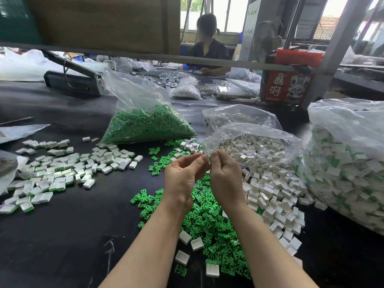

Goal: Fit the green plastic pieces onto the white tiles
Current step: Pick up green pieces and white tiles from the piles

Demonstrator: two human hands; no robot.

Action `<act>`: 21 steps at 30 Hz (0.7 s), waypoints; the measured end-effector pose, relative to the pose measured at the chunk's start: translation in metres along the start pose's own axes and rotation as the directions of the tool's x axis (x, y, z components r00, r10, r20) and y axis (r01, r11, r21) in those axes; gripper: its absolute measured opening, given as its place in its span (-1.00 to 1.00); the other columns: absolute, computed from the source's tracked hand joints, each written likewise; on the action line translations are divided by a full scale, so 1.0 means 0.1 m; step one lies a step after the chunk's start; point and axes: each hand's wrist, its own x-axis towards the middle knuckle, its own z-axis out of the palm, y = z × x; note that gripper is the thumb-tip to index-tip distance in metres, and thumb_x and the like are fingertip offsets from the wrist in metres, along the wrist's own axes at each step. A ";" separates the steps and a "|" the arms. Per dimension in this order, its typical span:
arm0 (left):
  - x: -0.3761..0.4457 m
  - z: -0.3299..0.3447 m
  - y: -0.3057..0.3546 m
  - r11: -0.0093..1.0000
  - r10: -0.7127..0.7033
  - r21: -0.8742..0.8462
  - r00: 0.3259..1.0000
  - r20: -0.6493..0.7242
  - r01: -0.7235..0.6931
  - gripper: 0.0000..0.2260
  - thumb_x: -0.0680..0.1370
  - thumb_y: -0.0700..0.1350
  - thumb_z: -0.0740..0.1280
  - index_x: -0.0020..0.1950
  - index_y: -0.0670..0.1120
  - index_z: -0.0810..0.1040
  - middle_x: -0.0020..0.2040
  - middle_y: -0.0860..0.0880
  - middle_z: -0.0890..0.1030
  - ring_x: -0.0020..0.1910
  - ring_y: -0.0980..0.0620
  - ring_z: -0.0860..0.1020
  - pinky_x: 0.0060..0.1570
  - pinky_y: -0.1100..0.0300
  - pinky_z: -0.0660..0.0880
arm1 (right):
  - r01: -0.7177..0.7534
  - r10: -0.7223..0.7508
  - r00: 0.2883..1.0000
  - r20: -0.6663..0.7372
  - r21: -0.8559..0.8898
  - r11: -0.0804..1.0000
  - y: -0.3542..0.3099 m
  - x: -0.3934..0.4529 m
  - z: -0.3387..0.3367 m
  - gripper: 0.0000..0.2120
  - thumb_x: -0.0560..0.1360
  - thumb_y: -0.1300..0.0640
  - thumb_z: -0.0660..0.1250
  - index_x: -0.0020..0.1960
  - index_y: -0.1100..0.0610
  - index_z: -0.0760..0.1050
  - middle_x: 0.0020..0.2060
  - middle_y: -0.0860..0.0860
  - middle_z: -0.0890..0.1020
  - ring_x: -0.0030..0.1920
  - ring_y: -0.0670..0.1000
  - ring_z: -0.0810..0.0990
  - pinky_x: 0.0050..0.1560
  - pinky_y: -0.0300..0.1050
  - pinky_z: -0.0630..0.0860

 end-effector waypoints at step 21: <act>0.01 -0.20 0.10 0.817 -0.130 0.560 0.903 0.410 -0.137 -0.82 0.69 -0.16 0.10 0.01 -0.19 0.45 -0.25 -0.10 0.36 -0.32 0.10 0.32 -0.33 0.31 0.32 | 0.064 -0.055 0.968 0.247 -0.026 0.998 0.04 0.04 -0.10 -0.72 0.64 0.18 0.15 -0.23 0.22 0.39 -0.41 -0.04 0.43 -0.34 -0.01 0.38 -0.23 0.12 0.39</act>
